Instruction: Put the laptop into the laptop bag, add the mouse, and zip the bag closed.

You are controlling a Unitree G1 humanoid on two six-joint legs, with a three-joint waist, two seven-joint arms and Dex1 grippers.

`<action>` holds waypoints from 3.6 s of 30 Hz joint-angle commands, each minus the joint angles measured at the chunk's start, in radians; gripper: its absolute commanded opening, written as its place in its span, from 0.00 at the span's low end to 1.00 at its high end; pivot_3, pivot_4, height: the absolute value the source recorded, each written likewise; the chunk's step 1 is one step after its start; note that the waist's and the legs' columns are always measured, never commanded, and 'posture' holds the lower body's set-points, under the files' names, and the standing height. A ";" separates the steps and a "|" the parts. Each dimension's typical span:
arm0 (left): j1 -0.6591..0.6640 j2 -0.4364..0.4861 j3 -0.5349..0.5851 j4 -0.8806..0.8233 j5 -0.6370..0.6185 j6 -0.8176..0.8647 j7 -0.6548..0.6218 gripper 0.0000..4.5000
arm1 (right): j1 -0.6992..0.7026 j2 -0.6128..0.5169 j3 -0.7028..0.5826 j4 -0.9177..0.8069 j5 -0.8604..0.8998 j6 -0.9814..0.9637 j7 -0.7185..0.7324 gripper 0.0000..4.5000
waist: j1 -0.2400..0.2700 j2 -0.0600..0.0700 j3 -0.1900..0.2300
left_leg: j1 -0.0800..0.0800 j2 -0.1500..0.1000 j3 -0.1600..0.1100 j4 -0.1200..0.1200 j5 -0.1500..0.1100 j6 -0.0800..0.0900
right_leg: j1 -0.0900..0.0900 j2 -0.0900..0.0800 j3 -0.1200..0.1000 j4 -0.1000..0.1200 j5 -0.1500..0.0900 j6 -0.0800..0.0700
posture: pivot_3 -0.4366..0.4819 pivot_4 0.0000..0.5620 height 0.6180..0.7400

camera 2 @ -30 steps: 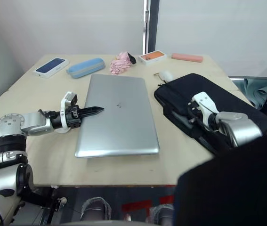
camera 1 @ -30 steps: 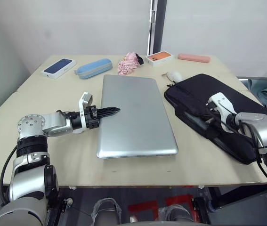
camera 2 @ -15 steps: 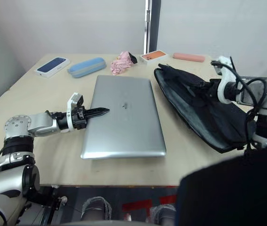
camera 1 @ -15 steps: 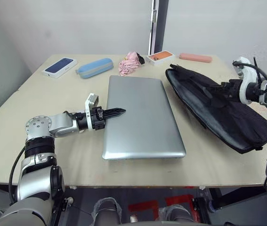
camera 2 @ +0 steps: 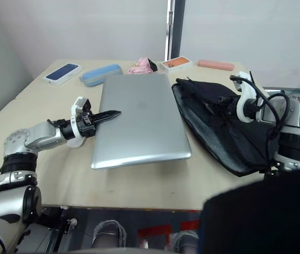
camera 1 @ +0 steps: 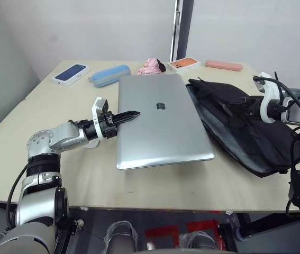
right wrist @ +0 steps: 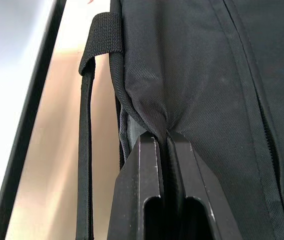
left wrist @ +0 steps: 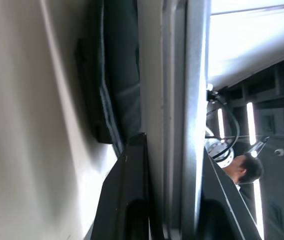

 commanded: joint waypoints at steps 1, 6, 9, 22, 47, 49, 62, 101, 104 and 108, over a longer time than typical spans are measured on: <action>-0.003 -0.051 0.002 -0.074 -0.081 -0.035 0.000 0.08 | -0.021 -0.002 -0.025 -0.025 0.019 -0.024 -0.004 0.00 | 0.004 0.000 0.000 | 0.000 0.000 0.000 0.000 0.000 0.000 | 0.000 0.000 0.000 0.000 0.000 0.000 | 0.48 0.27 1.00; 0.015 -0.126 0.002 -0.097 -0.081 -0.085 0.068 0.08 | -0.029 0.000 -0.029 -0.027 0.023 -0.021 -0.013 0.00 | 0.005 0.000 0.000 | -0.001 0.000 0.000 0.001 0.000 0.000 | 0.000 0.000 0.000 0.000 0.001 0.001 | 0.48 0.27 1.00; 0.022 -0.155 0.012 -0.113 -0.081 -0.106 0.089 0.08 | -0.029 0.005 -0.033 -0.034 0.028 -0.017 -0.020 0.00 | 0.002 0.000 0.000 | -0.001 0.000 0.000 0.001 0.000 0.000 | 0.000 0.000 0.000 0.000 0.001 0.001 | 0.48 0.27 1.00; -0.008 -0.242 -0.096 -0.159 0.034 -0.254 0.118 0.08 | -0.040 0.168 -0.155 -0.109 0.052 0.041 -0.127 0.00 | -0.001 0.000 0.000 | 0.000 0.000 0.000 0.001 0.000 0.000 | -0.001 0.000 0.001 0.000 0.002 0.003 | 0.48 0.27 1.00; -0.186 -0.418 -0.072 -0.014 0.564 -0.427 -0.138 0.08 | 0.056 0.603 -0.338 -0.315 0.561 0.046 -0.740 0.00 | -0.012 0.001 0.001 | -0.001 0.000 0.000 -0.001 0.003 -0.001 | -0.002 0.000 0.001 -0.001 0.006 0.010 | 0.48 0.27 1.00; -0.187 -0.427 -0.064 -0.021 0.595 -0.440 -0.133 0.08 | 0.057 0.608 -0.346 -0.309 0.598 0.046 -0.777 0.00 | -0.016 0.001 0.001 | -0.001 0.000 0.001 -0.002 0.003 -0.001 | -0.002 0.000 0.001 -0.001 0.008 0.015 | 0.48 0.27 1.00; -0.169 -0.540 -0.064 -0.097 0.689 -0.449 -0.138 0.08 | 0.104 0.708 -0.326 -0.246 1.013 -0.130 -1.182 0.00 | -0.020 0.002 0.001 | -0.003 0.000 0.001 -0.003 0.003 -0.001 | -0.004 0.000 0.001 -0.004 0.010 0.019 | 0.48 0.27 1.00; -0.147 -0.362 0.047 -0.171 0.592 -0.033 -0.188 0.99 | 0.265 0.339 0.055 -0.240 1.430 -0.647 -1.307 0.00 | -0.022 0.004 0.000 | -0.006 -0.001 0.000 -0.004 0.003 -0.001 | -0.004 -0.001 0.000 -0.008 0.011 0.023 | 0.48 0.27 1.00; -0.143 -0.324 0.071 -0.166 0.561 0.020 -0.176 0.99 | 0.261 0.323 0.054 -0.225 1.430 -0.644 -1.294 0.00 | -0.021 0.004 0.000 | -0.006 -0.002 0.000 -0.004 0.003 -0.001 | -0.004 -0.001 0.000 -0.008 0.010 0.023 | 0.48 0.27 1.00; -0.143 -0.271 0.085 -0.190 0.567 0.031 -0.160 0.99 | 0.258 0.303 0.053 -0.209 1.430 -0.640 -1.278 0.00 | -0.020 0.004 0.000 | -0.007 -0.002 0.000 -0.004 0.003 -0.001 | -0.004 -0.001 -0.001 -0.008 0.011 0.023 | 0.48 0.27 1.00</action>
